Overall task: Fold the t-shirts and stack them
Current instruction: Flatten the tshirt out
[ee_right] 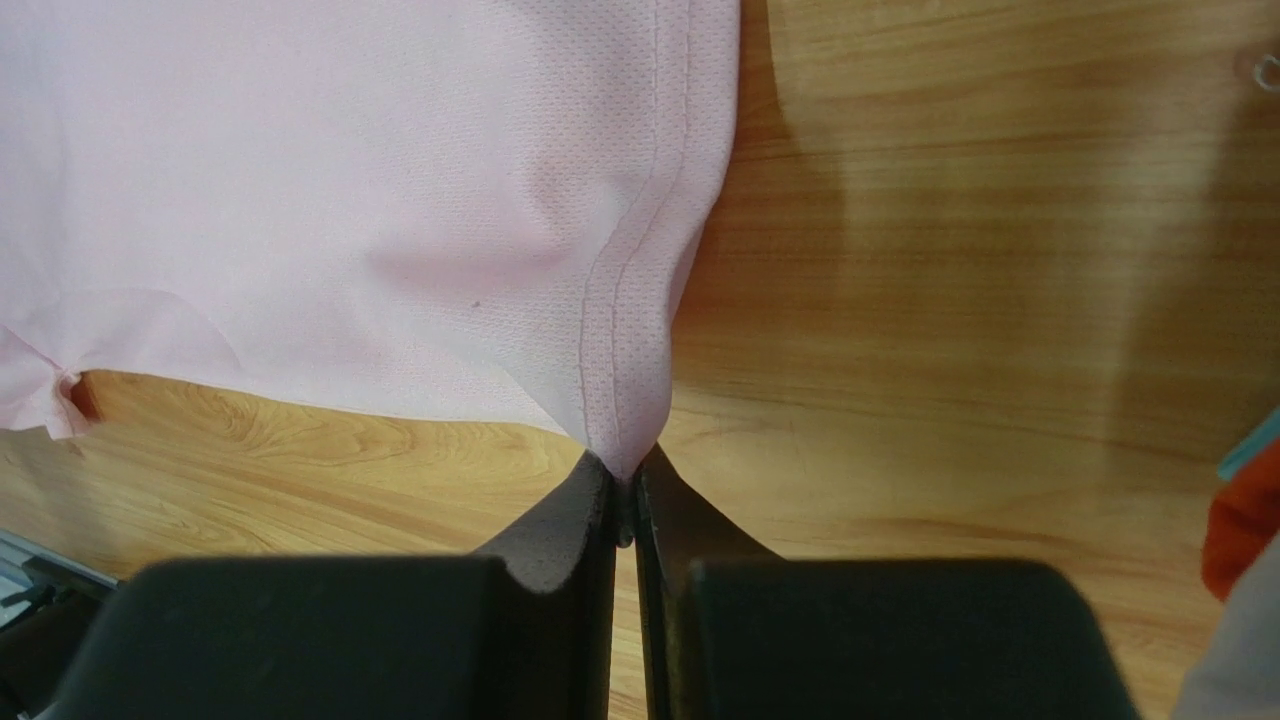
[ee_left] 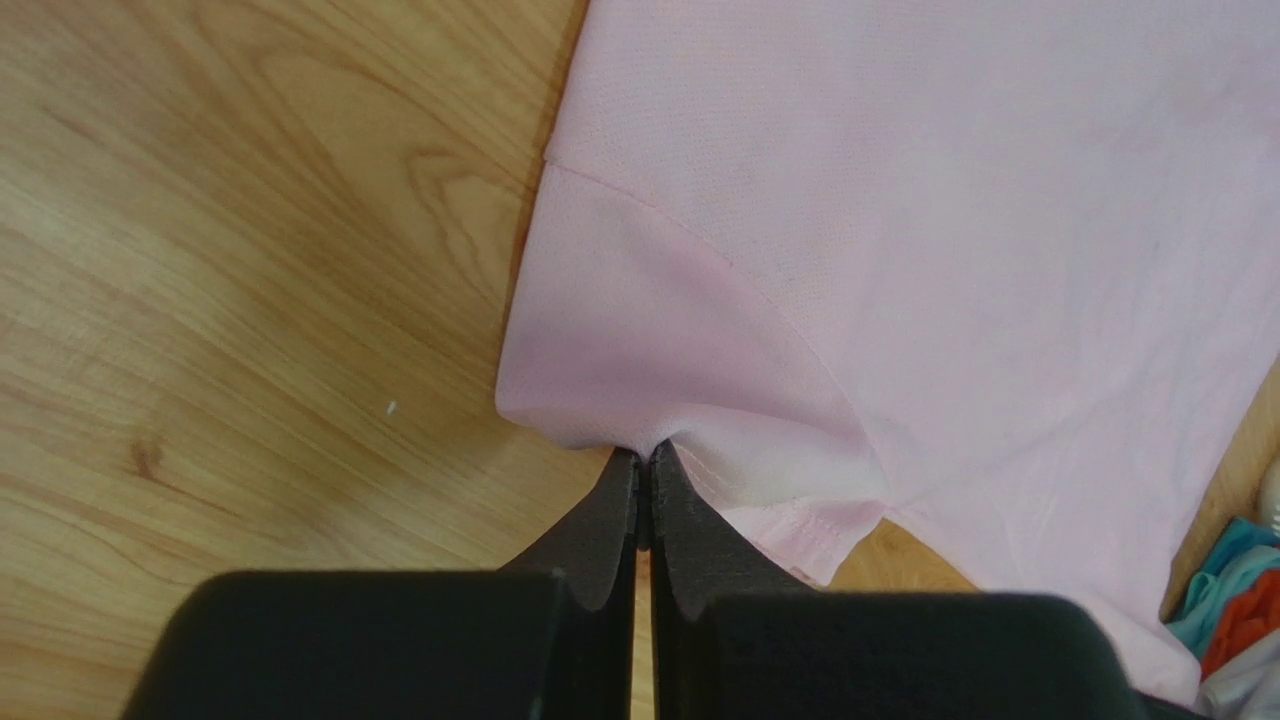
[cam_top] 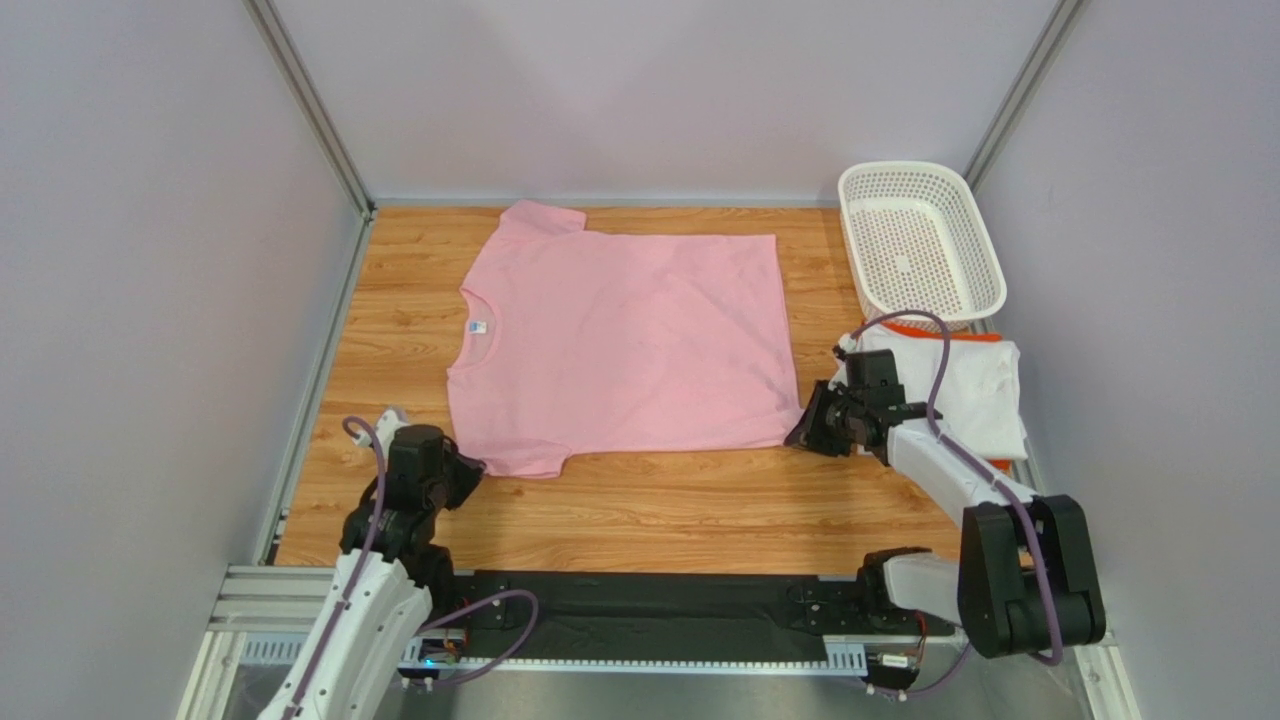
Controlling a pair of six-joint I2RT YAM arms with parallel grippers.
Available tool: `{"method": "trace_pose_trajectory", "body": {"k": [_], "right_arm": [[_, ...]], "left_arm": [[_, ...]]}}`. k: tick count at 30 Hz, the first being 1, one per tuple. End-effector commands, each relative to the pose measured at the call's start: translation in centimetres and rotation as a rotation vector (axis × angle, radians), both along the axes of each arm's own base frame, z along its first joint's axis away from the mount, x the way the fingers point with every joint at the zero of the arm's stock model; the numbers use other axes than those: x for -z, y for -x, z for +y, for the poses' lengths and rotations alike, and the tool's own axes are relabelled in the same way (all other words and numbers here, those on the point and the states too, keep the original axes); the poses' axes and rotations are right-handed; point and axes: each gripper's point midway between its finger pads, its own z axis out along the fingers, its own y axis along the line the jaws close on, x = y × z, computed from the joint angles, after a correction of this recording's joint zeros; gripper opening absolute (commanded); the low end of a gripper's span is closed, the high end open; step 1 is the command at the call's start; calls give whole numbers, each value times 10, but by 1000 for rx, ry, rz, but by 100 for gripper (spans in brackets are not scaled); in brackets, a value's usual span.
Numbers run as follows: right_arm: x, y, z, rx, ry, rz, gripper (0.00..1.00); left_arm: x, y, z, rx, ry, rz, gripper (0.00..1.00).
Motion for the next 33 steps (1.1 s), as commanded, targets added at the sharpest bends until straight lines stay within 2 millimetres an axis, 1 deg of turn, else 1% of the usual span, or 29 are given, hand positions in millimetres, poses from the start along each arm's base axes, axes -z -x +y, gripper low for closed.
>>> {"method": "trace_pose_trajectory", "body": {"k": [1, 2, 4, 5, 6, 7, 8, 9, 10, 11, 12, 13, 14, 15, 16, 18, 19, 20, 22, 23, 25, 26, 27, 28, 29, 30, 31, 32, 33], "right_arm": [[-1, 11, -11, 68, 46, 27, 7], [-2, 15, -12, 71, 50, 36, 8], [-3, 20, -13, 96, 44, 55, 11], [-2, 26, -14, 103, 43, 68, 11], [-1, 29, -15, 120, 41, 76, 12], [0, 32, -14, 130, 33, 82, 15], [-2, 34, -14, 133, 27, 71, 21], [0, 38, -14, 135, 22, 76, 32], [-2, 40, -12, 118, 20, 67, 41], [-7, 40, -12, 105, 15, 47, 54], [-14, 39, -8, 79, 4, 26, 62], [-20, 39, -8, 63, 4, 8, 65], [-29, 40, -6, 33, 1, -21, 70], [-41, 36, -4, 14, -5, -59, 92], [-50, 34, -2, -4, -13, -93, 100], [-65, 35, 4, -55, -36, -127, 100], [-76, 32, 8, -73, -51, -159, 100], [-83, 33, 15, -110, -78, -174, 100], [-97, 28, 22, -138, -100, -223, 100], [-100, 28, 27, -166, -104, -235, 100], [-104, 23, 32, -181, -99, -250, 100], [-106, 21, 37, -200, -85, -263, 100], [-105, 19, 40, -210, -73, -262, 100], [-99, 16, 43, -214, -60, -239, 100], [-100, 13, 48, -224, -29, -244, 100], [-96, 10, 49, -229, -6, -237, 100], [-86, 6, 51, -225, 18, -205, 100], [-82, 4, 52, -221, 42, -195, 100], [-76, 2, 53, -219, 48, -180, 100]], "left_arm": [[1, 17, 2, -54, 40, 59, 0], [-1, 18, 2, -53, 39, 55, 0], [-3, 26, 6, -69, 33, 75, 0], [-3, 30, 8, -105, 45, 88, 2], [5, 44, 13, -137, 36, 153, 7], [6, 47, 17, -158, 25, 155, 15], [5, 49, 18, -164, 25, 157, 32], [2, 50, 18, -165, 27, 146, 43], [-1, 50, 17, -162, 33, 134, 56], [-5, 48, 16, -156, 38, 118, 75], [-15, 45, 15, -143, 42, 80, 85], [-20, 44, 13, -133, 49, 66, 91], [-30, 42, 12, -124, 53, 41, 98], [-37, 40, 12, -115, 55, 13, 100], [-42, 39, 10, -95, 52, -2, 100], [-58, 32, 6, -63, 58, -55, 100], [-62, 31, 1, -35, 71, -67, 100], [-74, 24, -3, -14, 81, -109, 100], [-87, 15, -15, 83, 84, -169, 100], [-99, 4, -19, 106, 86, -222, 100], [-111, -4, -31, 177, 103, -267, 100], [-115, -9, -34, 224, 77, -293, 100], [-122, -21, -39, 248, 77, -321, 100], [-122, -26, -40, 255, 74, -313, 100], [-128, -34, -42, 289, 48, -344, 100], [-117, -39, -47, 317, 49, -289, 100], [-113, -42, -49, 338, 46, -265, 100], [-115, -46, -52, 366, 40, -259, 100], [-99, -48, -57, 397, 47, -186, 100]]}}
